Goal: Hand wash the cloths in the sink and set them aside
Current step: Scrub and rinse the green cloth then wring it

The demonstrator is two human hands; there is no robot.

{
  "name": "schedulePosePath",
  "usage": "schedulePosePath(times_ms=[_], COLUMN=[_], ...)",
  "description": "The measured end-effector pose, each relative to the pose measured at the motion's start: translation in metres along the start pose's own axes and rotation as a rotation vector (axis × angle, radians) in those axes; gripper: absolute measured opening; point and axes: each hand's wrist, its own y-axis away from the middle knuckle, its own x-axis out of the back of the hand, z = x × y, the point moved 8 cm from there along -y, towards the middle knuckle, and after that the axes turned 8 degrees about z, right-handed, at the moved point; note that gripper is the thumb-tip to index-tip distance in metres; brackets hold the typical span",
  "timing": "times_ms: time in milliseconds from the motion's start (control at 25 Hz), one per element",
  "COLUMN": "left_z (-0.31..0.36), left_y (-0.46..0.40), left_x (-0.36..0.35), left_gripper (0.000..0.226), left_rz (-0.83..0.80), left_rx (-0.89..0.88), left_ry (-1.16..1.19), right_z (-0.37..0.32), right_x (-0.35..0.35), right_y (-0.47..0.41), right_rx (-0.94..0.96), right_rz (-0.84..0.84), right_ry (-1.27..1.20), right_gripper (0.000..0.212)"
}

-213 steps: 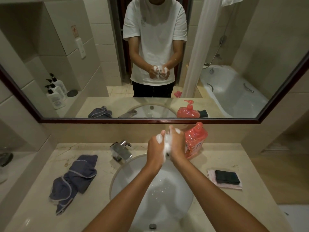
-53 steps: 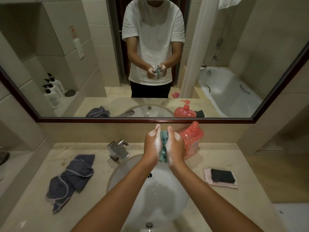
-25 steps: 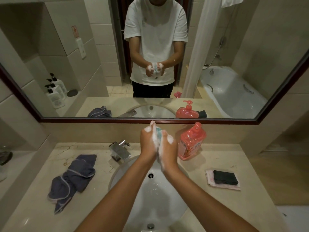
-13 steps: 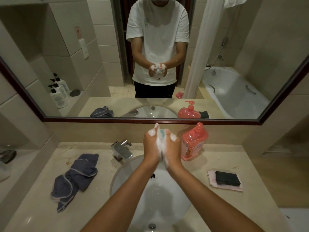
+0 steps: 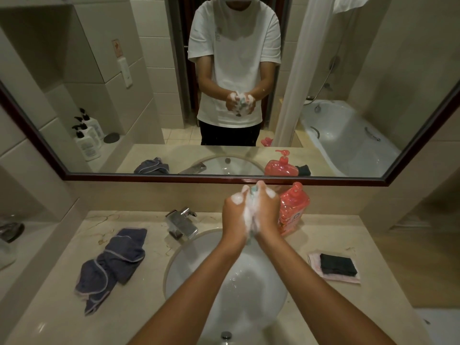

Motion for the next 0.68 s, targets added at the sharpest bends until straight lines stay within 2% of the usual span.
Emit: schedulePosePath(times_ms=[120, 360, 520, 680], left_z=[0.015, 0.003, 0.012, 0.0], left_y=[-0.016, 0.002, -0.017, 0.006], left_x=[0.011, 0.001, 0.015, 0.001], left_gripper=[0.052, 0.049, 0.05, 0.049], left_rz=[-0.056, -0.075, -0.042, -0.072], left_rx=[-0.125, -0.007, -0.1, -0.017], left_ry=[-0.041, 0.038, -0.029, 0.031], right_z=[0.019, -0.004, 0.025, 0.002], right_x=[-0.008, -0.003, -0.009, 0.0], right_y=[0.026, -0.006, 0.025, -0.01], right_rx=[0.068, 0.064, 0.114, 0.043], right_rz=[-0.085, -0.003, -0.106, -0.005], right_ry=[0.108, 0.038, 0.152, 0.078], right_gripper=[0.042, 0.044, 0.043, 0.044])
